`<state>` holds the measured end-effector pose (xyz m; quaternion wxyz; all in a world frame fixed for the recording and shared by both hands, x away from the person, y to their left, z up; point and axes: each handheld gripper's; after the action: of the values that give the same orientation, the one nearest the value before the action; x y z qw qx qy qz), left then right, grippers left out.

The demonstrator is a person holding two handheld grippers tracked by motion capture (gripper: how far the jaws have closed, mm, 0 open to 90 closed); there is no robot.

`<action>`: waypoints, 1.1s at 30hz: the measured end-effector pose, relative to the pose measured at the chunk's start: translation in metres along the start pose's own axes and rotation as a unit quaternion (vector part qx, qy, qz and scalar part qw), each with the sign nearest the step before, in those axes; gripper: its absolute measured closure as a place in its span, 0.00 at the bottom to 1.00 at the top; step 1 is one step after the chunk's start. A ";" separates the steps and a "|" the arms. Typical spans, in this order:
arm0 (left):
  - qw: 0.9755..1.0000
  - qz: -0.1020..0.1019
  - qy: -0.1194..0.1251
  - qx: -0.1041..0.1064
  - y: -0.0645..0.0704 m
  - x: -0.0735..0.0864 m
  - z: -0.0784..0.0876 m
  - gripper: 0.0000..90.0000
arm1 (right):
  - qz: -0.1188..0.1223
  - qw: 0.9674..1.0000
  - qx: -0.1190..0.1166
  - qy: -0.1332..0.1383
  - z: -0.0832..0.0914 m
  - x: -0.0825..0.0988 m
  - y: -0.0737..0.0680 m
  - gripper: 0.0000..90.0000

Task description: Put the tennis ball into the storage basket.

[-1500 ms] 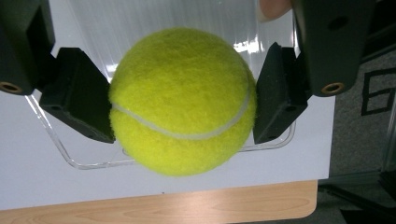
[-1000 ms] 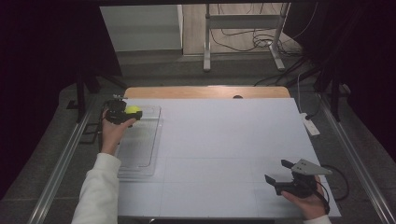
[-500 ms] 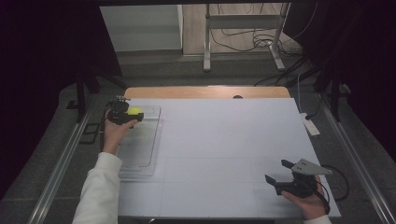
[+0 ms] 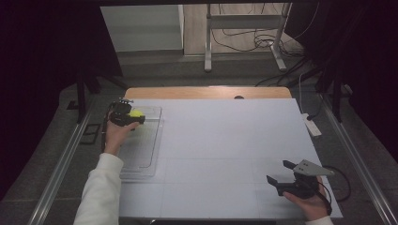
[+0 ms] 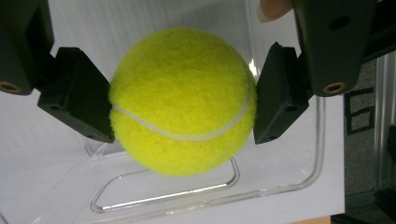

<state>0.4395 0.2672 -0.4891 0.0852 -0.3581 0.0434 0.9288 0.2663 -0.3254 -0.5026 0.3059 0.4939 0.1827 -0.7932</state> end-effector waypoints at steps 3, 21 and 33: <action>1.000 -0.003 -0.006 0.001 0.002 0.000 -0.003 0.29 | 0.000 1.000 0.000 -0.001 0.000 0.000 0.000 0.13; 1.000 -0.012 -0.009 -0.007 0.005 0.000 -0.007 0.31 | 0.000 1.000 0.001 -0.003 0.000 0.000 -0.001 0.13; 1.000 0.009 0.028 0.010 0.001 -0.002 0.009 0.22 | -0.003 1.000 -0.001 -0.002 -0.001 0.001 0.000 0.13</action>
<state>0.4346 0.2674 -0.4812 0.0791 -0.3826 0.0589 0.9186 0.2666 -0.3257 -0.5039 0.3048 0.4918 0.1846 -0.7944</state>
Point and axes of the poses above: each handheld gripper's, and its own axes: z roughly backward along the jaws, x roughly out of its underside, y roughly to its right, and after that the axes turned 5 degrees about y, right-handed
